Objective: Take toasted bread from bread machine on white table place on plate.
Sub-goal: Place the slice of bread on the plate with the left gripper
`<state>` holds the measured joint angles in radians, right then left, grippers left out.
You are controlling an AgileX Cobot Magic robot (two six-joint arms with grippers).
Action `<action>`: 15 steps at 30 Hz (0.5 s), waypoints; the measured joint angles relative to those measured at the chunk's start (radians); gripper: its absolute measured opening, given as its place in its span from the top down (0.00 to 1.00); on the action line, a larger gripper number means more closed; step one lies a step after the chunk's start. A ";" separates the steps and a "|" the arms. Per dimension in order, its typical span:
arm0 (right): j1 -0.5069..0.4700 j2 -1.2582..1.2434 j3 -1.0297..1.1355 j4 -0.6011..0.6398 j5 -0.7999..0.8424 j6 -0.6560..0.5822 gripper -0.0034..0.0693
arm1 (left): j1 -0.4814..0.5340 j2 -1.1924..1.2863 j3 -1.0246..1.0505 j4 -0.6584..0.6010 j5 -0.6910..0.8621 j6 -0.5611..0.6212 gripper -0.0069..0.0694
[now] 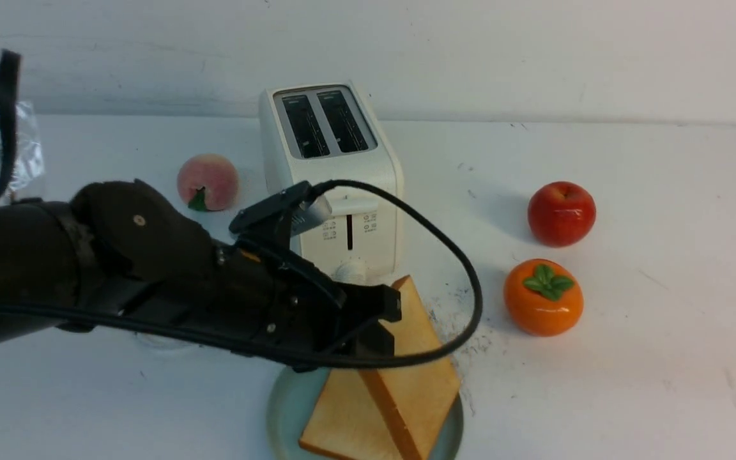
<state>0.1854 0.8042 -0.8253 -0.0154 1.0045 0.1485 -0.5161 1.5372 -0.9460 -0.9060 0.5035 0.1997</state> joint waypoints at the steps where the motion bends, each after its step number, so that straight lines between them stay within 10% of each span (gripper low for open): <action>1: 0.000 0.000 0.000 0.000 0.000 0.000 0.82 | 0.000 0.012 0.000 0.000 -0.001 0.000 0.78; 9: 0.000 0.000 0.000 0.000 0.000 0.000 0.81 | 0.000 0.052 0.000 0.074 -0.002 -0.001 0.70; 15: 0.000 0.000 0.000 0.001 0.000 0.001 0.81 | 0.000 0.058 0.000 0.139 -0.004 -0.002 0.45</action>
<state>0.1854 0.8042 -0.8253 -0.0144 1.0045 0.1493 -0.5161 1.5951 -0.9460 -0.7673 0.4993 0.1981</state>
